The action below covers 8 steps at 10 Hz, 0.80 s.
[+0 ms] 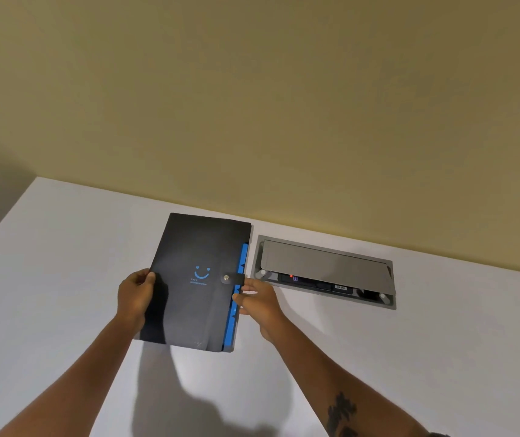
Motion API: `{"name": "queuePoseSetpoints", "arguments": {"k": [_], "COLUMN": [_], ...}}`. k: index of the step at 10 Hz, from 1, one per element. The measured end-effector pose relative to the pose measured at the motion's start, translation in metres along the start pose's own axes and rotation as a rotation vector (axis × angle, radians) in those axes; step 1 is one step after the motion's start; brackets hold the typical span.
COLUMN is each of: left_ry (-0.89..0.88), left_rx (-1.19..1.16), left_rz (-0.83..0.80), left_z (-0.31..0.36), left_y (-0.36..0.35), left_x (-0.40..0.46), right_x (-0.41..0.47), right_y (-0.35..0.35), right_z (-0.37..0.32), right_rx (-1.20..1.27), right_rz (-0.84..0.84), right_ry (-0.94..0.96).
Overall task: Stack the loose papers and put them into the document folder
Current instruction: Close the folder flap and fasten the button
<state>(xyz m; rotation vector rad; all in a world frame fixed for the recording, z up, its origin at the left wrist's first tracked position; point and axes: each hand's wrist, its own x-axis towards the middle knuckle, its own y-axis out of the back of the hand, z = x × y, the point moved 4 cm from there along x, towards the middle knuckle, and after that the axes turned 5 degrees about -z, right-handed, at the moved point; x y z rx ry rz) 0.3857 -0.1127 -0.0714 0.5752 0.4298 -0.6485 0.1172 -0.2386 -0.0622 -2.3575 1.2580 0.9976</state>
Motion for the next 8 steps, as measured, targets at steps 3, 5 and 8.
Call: {"name": "queuePoseSetpoints", "arguments": {"k": [3,5,8], "left_ry": [-0.057,-0.056,-0.053], "left_rx": [0.106,0.146,0.402], "left_rz": [-0.057,-0.058,0.11], "left_z": [0.02,0.023,0.024], "left_y": [-0.017,-0.022,-0.013], "left_x": [0.016,0.019,-0.009], "right_x": [0.011,0.01,-0.027], "right_y": [0.008,0.013,0.032], "right_z": [-0.001,-0.005,0.008], "right_rx": [-0.047,-0.055,-0.048], "right_rz": [0.029,0.025,-0.04], "right_ry": [0.007,0.013,-0.003]}}
